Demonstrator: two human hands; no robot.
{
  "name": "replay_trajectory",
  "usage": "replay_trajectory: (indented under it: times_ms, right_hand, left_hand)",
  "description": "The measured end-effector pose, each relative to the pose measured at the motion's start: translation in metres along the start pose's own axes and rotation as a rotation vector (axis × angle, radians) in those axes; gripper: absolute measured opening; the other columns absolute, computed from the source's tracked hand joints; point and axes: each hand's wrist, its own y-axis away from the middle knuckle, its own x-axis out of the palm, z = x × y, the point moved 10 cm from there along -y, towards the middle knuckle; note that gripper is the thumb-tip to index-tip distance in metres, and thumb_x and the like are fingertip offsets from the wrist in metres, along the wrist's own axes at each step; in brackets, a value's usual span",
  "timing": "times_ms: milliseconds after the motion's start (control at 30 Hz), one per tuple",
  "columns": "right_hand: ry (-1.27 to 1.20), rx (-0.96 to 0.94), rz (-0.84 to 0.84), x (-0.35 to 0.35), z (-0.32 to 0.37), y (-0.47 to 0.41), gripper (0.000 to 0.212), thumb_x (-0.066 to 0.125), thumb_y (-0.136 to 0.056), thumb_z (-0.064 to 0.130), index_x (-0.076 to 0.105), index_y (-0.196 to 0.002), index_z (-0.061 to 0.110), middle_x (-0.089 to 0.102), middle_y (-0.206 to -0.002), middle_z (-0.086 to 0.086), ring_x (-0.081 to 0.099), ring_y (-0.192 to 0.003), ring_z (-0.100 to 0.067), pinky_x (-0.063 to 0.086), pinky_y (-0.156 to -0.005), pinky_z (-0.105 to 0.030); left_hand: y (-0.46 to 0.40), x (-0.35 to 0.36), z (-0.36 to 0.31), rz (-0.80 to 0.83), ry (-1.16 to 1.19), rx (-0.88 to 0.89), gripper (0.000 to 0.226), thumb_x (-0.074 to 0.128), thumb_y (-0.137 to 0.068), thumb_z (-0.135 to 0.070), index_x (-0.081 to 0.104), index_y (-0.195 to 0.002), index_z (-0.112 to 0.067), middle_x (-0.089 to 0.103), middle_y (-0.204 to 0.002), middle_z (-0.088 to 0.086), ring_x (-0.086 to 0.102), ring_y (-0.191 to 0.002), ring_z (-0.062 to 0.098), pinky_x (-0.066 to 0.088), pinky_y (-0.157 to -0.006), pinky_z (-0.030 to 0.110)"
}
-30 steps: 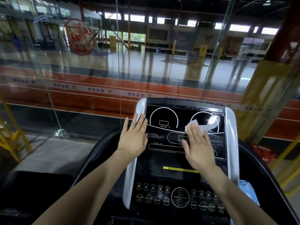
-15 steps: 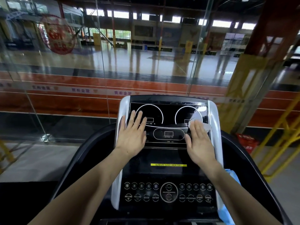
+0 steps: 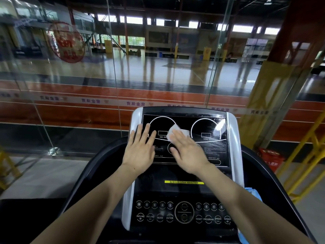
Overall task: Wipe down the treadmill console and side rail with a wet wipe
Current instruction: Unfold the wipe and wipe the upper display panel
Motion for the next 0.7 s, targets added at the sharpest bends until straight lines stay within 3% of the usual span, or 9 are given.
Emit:
replay_trajectory:
  times_ms: [67,167,300,400,567,700]
  right_hand:
    - [0.021,0.126,-0.067,-0.015,-0.035,0.003,0.063,0.032,-0.108,0.046,0.026,-0.165,0.018,0.018,-0.173,0.000,0.012,-0.161,-0.017,0.011,-0.132,-0.042]
    - [-0.009,0.230,-0.098,-0.014,-0.035,-0.014,0.069,0.020,-0.106,0.048,0.025,-0.165,0.013,0.017,-0.173,-0.005,0.007,-0.162,-0.019,0.009,-0.132,-0.044]
    - [-0.041,0.017,-0.041,0.013,0.029,-0.017,0.069,0.018,-0.105,0.049,0.031,-0.163,0.015,0.023,-0.172,-0.005,0.010,-0.161,-0.018,0.012,-0.131,-0.042]
    - [-0.007,0.006,-0.010,0.024,0.009,0.019,0.064,0.023,-0.108,0.047,0.025,-0.165,0.018,0.011,-0.174,0.002,0.001,-0.161,-0.011,0.014,-0.131,-0.042]
    - [-0.022,0.316,-0.129,-0.002,-0.093,0.077,0.069,0.022,-0.106,0.053,0.020,-0.166,0.020,0.007,-0.174,0.003,-0.001,-0.161,-0.010,0.012,-0.132,-0.039]
    - [-0.063,0.448,-0.148,-0.005,-0.107,0.089,0.079,0.015,-0.102,0.058,0.016,-0.166,0.012,0.007,-0.175,-0.005,-0.003,-0.161,-0.013,0.004,-0.132,-0.037]
  left_hand:
    - [0.001,-0.001,0.002,0.011,0.018,0.000,0.063,0.035,-0.106,-0.038,0.022,-0.164,-0.018,0.007,-0.174,0.014,-0.003,-0.161,0.035,0.012,-0.129,0.055]
    - [0.001,-0.001,0.005,0.031,0.027,-0.008,0.063,0.030,-0.107,-0.039,0.017,-0.165,-0.019,0.003,-0.174,0.013,-0.006,-0.161,0.033,0.010,-0.130,0.053]
    - [0.001,-0.006,0.002,0.004,0.029,0.005,0.061,0.035,-0.106,-0.038,0.025,-0.163,-0.018,0.011,-0.174,0.014,0.001,-0.161,0.032,0.014,-0.129,0.053]
    - [0.001,-0.007,0.002,0.001,0.021,0.014,0.061,0.036,-0.107,-0.038,0.025,-0.164,-0.019,0.012,-0.174,0.012,0.002,-0.161,0.032,0.013,-0.129,0.054]
    - [-0.005,-0.006,-0.017,0.021,0.047,0.028,0.062,0.032,-0.108,-0.039,0.018,-0.165,-0.020,0.006,-0.175,0.010,-0.002,-0.161,0.032,0.011,-0.129,0.055]
    - [-0.006,-0.005,-0.043,0.015,0.061,0.066,0.062,0.036,-0.107,-0.038,0.021,-0.164,-0.020,0.009,-0.174,0.010,0.002,-0.161,0.032,0.012,-0.129,0.055]
